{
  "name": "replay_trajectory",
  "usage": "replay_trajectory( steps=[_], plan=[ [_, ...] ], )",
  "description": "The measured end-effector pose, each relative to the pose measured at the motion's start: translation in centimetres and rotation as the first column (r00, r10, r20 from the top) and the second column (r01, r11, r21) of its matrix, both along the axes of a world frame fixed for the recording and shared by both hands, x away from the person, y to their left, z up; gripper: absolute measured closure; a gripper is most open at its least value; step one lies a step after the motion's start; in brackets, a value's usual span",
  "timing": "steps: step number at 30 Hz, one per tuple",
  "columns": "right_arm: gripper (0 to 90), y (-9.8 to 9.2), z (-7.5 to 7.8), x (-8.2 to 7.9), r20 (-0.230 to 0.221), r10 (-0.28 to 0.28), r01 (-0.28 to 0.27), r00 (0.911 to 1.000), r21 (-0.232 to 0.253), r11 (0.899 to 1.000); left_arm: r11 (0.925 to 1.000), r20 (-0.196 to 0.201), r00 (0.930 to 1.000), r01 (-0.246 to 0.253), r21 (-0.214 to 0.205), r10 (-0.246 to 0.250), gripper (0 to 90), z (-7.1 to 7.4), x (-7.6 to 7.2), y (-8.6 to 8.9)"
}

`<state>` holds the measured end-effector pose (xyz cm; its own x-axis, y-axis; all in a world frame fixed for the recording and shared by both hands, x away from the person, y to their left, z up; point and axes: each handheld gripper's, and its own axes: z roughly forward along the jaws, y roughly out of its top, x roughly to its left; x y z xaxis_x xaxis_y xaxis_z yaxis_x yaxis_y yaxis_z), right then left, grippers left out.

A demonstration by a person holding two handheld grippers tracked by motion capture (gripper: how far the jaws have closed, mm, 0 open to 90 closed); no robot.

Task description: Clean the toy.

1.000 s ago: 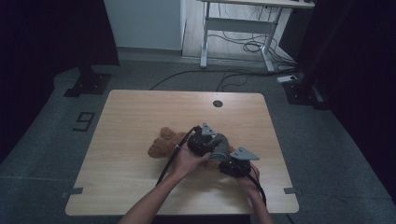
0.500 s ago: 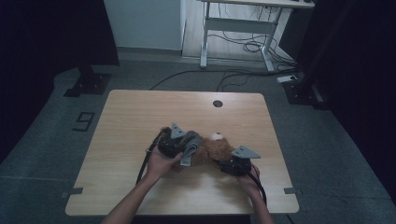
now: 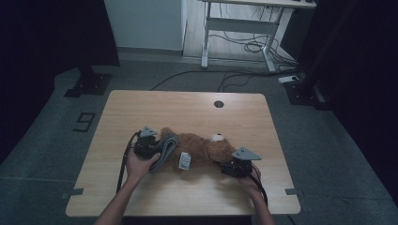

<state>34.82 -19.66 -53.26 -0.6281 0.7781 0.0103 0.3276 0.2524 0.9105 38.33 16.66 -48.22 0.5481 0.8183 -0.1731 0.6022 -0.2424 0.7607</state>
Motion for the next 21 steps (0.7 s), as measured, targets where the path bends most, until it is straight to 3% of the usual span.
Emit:
replay_trajectory(
  steps=[6, 7, 11, 16, 21],
  plan=[
    [33.2, -0.1, -0.1, 0.0, 0.002, 0.009, -0.009, 1.0000, 0.004, 1.000, 0.9977, 0.000, 0.9984, -0.057, 0.038, 0.057, 80.4, -1.0, 0.3, 1.6],
    [33.2, -0.2, -0.1, 0.1, 0.002, 0.008, -0.008, 1.0000, 0.008, 1.000, 0.9975, 0.002, 0.9979, -0.065, 0.027, 0.065, 80.4, -0.9, 0.4, 1.9],
    [32.8, -0.2, -0.1, 0.1, 0.000, 0.002, -0.002, 1.0000, 0.010, 1.000, 0.9984, 0.056, 0.9970, -0.055, 0.015, 0.054, 80.7, 0.8, 0.2, 1.6],
    [32.5, -0.2, 0.0, 0.1, 0.006, 0.001, -0.001, 1.0000, 0.006, 1.000, 0.9996, 0.127, 0.9919, 0.005, 0.028, -0.009, 80.6, 4.0, 0.2, -1.2],
    [31.9, -0.1, 0.0, 0.0, 0.016, 0.004, -0.004, 0.9999, -0.003, 1.000, 0.9952, 0.132, 0.9873, 0.082, 0.053, -0.089, 80.5, 5.4, 1.0, -6.0]
  ],
)
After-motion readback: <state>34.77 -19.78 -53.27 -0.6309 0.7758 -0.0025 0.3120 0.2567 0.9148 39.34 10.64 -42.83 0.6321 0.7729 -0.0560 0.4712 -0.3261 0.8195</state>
